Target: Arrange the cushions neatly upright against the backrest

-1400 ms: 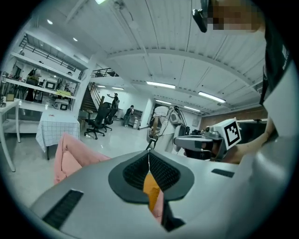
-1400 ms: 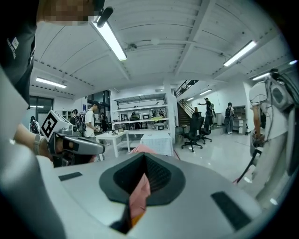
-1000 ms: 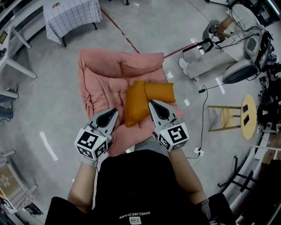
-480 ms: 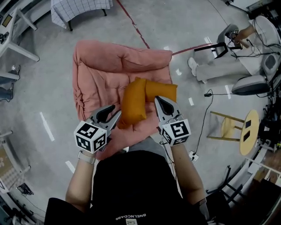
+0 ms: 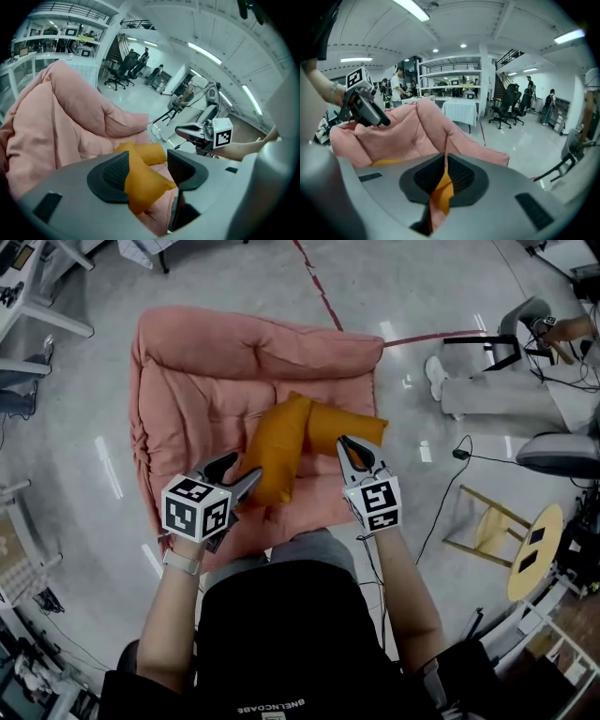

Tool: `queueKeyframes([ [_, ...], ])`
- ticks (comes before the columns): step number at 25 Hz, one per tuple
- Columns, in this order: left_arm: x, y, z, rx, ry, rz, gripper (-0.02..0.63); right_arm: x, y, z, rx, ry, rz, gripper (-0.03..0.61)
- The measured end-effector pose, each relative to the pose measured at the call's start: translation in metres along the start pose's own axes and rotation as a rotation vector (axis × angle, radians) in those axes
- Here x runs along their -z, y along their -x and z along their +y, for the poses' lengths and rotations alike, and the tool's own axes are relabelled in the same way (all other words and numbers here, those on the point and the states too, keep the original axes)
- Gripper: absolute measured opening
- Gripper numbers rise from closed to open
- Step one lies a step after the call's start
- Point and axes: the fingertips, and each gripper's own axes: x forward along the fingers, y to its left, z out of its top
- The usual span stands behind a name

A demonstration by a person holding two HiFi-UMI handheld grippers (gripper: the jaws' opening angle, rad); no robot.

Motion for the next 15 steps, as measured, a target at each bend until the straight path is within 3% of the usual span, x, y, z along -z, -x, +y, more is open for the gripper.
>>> queueKeyframes([
  [8,0.021,-0.055,0.024,-0.090,0.092,0.157,0.289,0.087,-0.056,-0.032,-0.118,0.145,0.212,0.059],
  [15,0.044,-0.100,0.045,-0.124,0.186,0.256,0.336,0.164,-0.095,-0.045,-0.210,0.211,0.405,0.194],
])
